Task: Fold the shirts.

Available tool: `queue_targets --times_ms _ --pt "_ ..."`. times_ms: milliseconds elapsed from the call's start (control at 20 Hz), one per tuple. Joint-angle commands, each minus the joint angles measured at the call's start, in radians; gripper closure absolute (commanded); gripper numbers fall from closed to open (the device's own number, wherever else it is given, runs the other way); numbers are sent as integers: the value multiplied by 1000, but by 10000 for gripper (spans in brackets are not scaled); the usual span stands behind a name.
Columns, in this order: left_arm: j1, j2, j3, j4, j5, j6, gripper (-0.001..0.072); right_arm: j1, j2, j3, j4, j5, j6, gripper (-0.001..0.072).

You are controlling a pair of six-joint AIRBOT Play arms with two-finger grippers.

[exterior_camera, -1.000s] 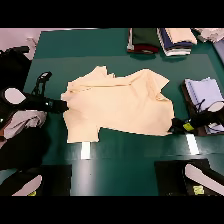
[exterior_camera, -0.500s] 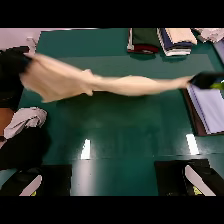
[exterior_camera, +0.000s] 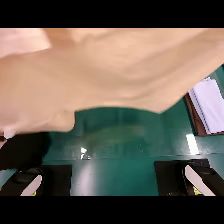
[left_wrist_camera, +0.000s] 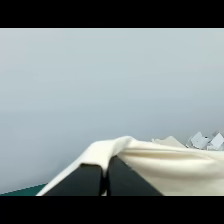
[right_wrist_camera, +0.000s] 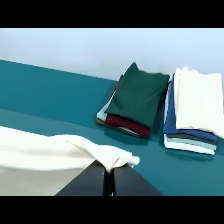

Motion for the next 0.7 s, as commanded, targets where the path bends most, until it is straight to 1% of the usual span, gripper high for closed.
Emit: queue_targets --times_ms 0,100,200,250,450,550,650 --pt "0 -28 -4 19 -60 -6 687 0 -90 150 -14 89 23 693" --pt "1 -91 -88 20 -127 -6 687 0 -129 99 -12 82 23 694" --pt "0 -187 -182 19 -203 -6 686 0 -167 -6 -13 84 21 694" --pt "1 -246 -235 18 -220 -6 686 0 -195 -56 -13 84 20 694" --pt "1 -494 -420 14 -177 0 686 1 -371 -248 -14 67 -7 694" --pt "1 -636 -450 14 -142 3 686 1 -478 -334 -14 35 -8 694" --pt "1 -764 -449 3 -116 29 686 1 -582 -399 -12 -16 -7 694"
